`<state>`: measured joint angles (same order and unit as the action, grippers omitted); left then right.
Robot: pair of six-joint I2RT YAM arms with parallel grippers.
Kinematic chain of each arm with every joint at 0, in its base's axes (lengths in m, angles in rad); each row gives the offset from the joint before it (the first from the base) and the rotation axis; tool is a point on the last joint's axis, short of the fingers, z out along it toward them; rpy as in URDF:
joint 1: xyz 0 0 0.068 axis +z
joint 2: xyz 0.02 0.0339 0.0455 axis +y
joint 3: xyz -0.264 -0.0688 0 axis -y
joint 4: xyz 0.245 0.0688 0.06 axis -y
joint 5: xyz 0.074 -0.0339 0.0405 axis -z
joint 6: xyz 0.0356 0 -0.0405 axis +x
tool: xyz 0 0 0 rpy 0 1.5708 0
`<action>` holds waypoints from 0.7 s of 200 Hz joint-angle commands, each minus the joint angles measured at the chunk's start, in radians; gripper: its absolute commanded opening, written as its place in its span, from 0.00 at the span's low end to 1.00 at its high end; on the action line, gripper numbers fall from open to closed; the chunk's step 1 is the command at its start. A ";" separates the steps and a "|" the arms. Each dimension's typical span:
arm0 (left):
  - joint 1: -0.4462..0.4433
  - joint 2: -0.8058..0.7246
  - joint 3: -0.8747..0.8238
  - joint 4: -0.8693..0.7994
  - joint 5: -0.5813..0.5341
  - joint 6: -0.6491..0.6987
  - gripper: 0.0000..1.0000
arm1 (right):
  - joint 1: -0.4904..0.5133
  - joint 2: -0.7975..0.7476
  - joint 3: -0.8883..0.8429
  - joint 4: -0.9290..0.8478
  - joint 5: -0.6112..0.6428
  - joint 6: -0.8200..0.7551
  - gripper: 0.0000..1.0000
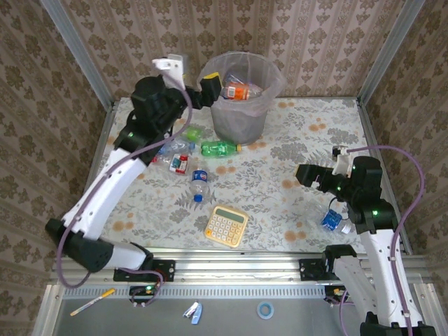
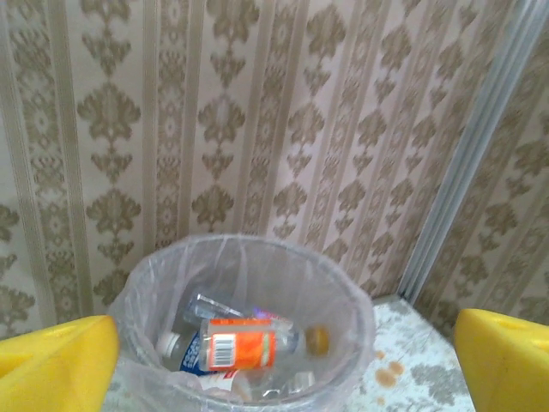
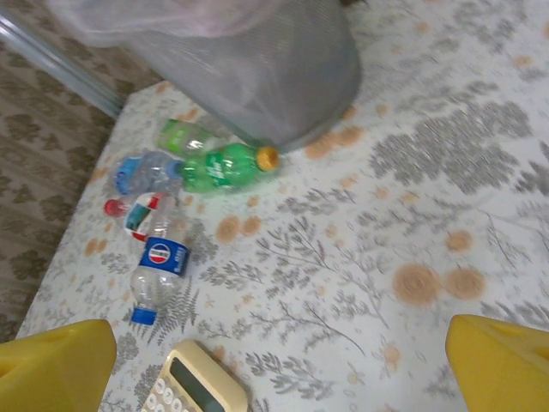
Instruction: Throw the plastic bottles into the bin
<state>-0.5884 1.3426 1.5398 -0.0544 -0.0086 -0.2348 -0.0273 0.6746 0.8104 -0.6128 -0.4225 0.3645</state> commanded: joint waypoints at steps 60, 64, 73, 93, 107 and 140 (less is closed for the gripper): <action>-0.010 -0.190 -0.269 0.071 0.068 0.054 1.00 | 0.006 0.039 0.073 -0.333 0.183 0.123 1.00; -0.010 -0.198 -0.279 0.073 0.072 0.058 1.00 | 0.006 0.040 0.074 -0.344 0.191 0.132 1.00; -0.010 -0.216 -0.300 0.072 0.080 0.064 1.00 | 0.006 0.046 0.079 -0.363 0.197 0.147 1.00; -0.009 -0.254 -0.342 0.065 0.097 0.076 1.00 | 0.005 0.052 0.077 -0.388 0.184 0.171 1.00; -0.011 -0.285 -0.378 0.062 0.104 0.086 1.00 | 0.006 0.055 0.075 -0.407 0.180 0.181 1.00; -0.011 -0.357 -0.458 0.025 0.107 0.115 1.00 | 0.003 0.086 0.062 -0.449 0.175 0.201 1.00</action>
<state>-0.5945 1.0340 1.1275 -0.0143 0.0761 -0.1646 -0.0273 0.7383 0.8581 -0.9852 -0.2607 0.5285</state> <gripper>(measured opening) 0.997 0.999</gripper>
